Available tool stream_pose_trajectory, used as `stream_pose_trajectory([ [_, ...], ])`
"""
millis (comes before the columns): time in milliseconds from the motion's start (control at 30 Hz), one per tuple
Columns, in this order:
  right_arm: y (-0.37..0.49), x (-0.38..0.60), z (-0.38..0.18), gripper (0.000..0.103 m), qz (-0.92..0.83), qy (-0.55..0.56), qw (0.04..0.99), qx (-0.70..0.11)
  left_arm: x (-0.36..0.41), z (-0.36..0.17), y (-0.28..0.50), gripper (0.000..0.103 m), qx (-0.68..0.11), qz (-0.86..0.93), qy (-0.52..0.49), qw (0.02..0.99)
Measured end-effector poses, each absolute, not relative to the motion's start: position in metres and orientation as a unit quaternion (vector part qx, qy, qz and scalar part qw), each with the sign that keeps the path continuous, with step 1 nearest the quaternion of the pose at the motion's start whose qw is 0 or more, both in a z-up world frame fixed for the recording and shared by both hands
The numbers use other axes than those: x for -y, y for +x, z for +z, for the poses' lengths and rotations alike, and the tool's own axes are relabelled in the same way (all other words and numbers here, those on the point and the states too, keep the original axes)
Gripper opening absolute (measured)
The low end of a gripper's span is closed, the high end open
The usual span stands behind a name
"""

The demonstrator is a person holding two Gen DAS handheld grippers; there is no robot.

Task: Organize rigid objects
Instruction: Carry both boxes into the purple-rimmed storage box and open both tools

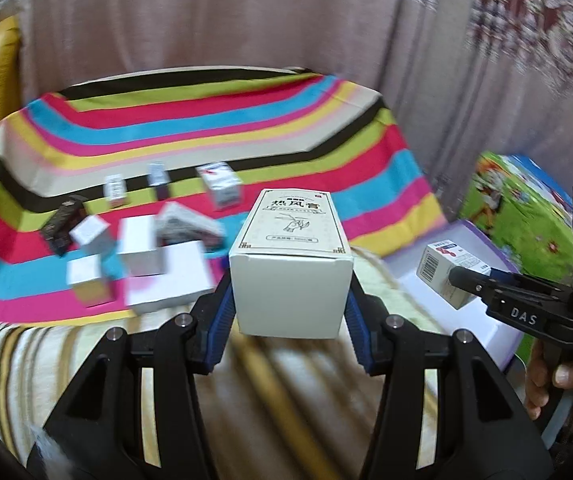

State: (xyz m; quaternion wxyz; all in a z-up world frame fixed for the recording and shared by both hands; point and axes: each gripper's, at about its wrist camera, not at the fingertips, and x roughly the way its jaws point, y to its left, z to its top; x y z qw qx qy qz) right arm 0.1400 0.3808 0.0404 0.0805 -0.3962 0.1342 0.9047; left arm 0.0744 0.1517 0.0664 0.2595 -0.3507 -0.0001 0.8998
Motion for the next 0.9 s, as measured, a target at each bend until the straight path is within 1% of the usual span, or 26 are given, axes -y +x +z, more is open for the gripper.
stream_pose_trajectory([
  [233, 0.16, -0.426, 0.029, 0.044, 0.891, -0.402, 0.137, -0.16, -0.213, 0.058, 0.077, 0.055, -0.015, 0.859, -0.378, 0.345],
  [400, 0.174, -0.451, 0.018, 0.044, 0.879, -0.41, 0.171, -0.171, -0.242, 0.055, 0.08, 0.055, -0.025, 0.834, -0.393, 0.388],
  [467, 0.179, -0.459, 0.015, 0.045, 0.876, -0.411, 0.179, -0.18, -0.251, 0.053, 0.081, 0.057, -0.025, 0.826, -0.399, 0.397],
  [500, 0.181, -0.461, 0.014, 0.045, 0.874, -0.411, 0.183, -0.183, -0.254, 0.052, 0.081, 0.063, -0.026, 0.822, -0.404, 0.4],
  [533, 0.182, -0.464, 0.012, 0.045, 0.872, -0.413, 0.188, -0.185, -0.259, 0.049, 0.08, 0.068, -0.031, 0.82, -0.407, 0.401],
  [567, 0.184, -0.464, 0.012, 0.045, 0.871, -0.413, 0.19, -0.185, -0.262, 0.048, 0.08, 0.076, -0.036, 0.821, -0.408, 0.398],
  [600, 0.183, -0.464, 0.012, 0.046, 0.871, -0.414, 0.19, -0.186, -0.263, 0.047, 0.082, 0.079, -0.042, 0.823, -0.407, 0.393],
  [667, 0.182, -0.464, 0.012, 0.056, 0.871, -0.414, 0.185, -0.189, -0.262, 0.046, 0.082, 0.079, -0.043, 0.826, -0.408, 0.386],
  [733, 0.182, -0.462, 0.013, 0.061, 0.873, -0.411, 0.183, -0.188, -0.258, 0.047, 0.08, 0.079, -0.043, 0.836, -0.406, 0.367],
  [900, 0.176, -0.453, 0.015, 0.063, 0.877, -0.412, 0.181, -0.17, -0.237, 0.049, 0.076, 0.08, -0.046, 0.87, -0.396, 0.291],
])
